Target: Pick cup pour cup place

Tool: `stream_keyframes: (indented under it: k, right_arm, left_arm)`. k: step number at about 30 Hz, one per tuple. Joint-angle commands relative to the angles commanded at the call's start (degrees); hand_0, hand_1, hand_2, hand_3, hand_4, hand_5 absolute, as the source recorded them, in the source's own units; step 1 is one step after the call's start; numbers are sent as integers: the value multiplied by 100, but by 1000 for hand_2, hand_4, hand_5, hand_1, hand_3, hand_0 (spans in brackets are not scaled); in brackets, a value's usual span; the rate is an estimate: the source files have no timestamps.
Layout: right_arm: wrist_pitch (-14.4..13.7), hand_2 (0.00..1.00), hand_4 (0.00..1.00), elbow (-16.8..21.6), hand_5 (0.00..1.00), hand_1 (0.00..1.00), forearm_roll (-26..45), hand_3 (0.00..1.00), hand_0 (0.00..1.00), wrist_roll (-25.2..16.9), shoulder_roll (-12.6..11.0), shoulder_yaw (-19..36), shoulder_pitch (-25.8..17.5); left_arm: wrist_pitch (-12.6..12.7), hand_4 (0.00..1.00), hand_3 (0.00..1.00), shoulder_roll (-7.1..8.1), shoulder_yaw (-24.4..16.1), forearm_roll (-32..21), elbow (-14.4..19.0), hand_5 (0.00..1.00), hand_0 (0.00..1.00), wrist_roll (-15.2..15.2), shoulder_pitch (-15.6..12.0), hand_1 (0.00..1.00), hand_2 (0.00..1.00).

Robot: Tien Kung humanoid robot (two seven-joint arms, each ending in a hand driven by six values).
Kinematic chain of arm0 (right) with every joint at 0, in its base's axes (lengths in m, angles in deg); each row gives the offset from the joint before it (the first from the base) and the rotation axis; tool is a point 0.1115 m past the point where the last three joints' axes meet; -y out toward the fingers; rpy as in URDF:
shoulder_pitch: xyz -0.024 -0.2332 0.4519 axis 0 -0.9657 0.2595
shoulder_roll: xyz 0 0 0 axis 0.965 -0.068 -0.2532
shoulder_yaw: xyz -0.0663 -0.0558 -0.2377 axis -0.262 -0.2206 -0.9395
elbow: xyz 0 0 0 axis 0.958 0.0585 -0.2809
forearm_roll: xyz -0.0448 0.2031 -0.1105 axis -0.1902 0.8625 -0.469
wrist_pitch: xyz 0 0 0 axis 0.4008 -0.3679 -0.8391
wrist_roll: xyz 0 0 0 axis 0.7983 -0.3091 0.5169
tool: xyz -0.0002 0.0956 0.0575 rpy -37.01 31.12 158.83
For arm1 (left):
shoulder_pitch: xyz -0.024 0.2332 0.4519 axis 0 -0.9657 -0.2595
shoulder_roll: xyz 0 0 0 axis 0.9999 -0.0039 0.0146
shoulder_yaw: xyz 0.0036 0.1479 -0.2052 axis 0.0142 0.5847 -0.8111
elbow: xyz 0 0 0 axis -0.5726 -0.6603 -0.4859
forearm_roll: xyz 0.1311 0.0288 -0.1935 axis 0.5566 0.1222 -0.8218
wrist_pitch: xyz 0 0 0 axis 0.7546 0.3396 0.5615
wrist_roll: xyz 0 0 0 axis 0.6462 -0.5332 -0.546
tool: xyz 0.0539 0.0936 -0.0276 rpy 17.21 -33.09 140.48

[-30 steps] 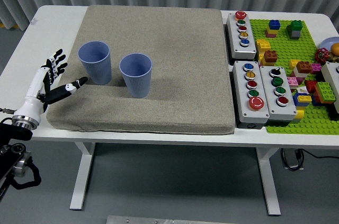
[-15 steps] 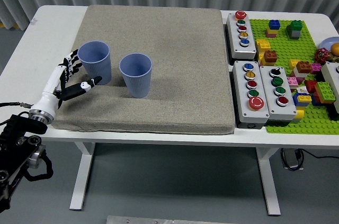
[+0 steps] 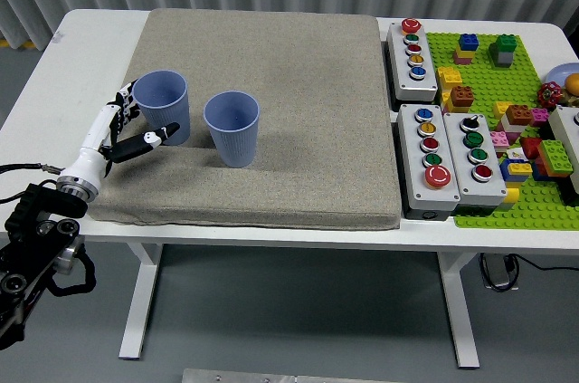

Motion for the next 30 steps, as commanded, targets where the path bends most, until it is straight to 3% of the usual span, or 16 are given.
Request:
stream_keyframes:
  k: [21, 30]
  right_arm:
    - [18, 584, 2, -10, 189, 628, 26, 575, 682, -16, -6, 12, 65]
    - [29, 585, 2, -12, 193, 628, 3, 575, 682, -14, -9, 33, 81]
  left_arm:
    - [19, 972, 998, -144, 78, -57, -322, 384, 917, 6, 269, 905, 998]
    - [20, 975, 998, -277, 113, -63, -457, 391, 913, -3, 382, 901, 998]
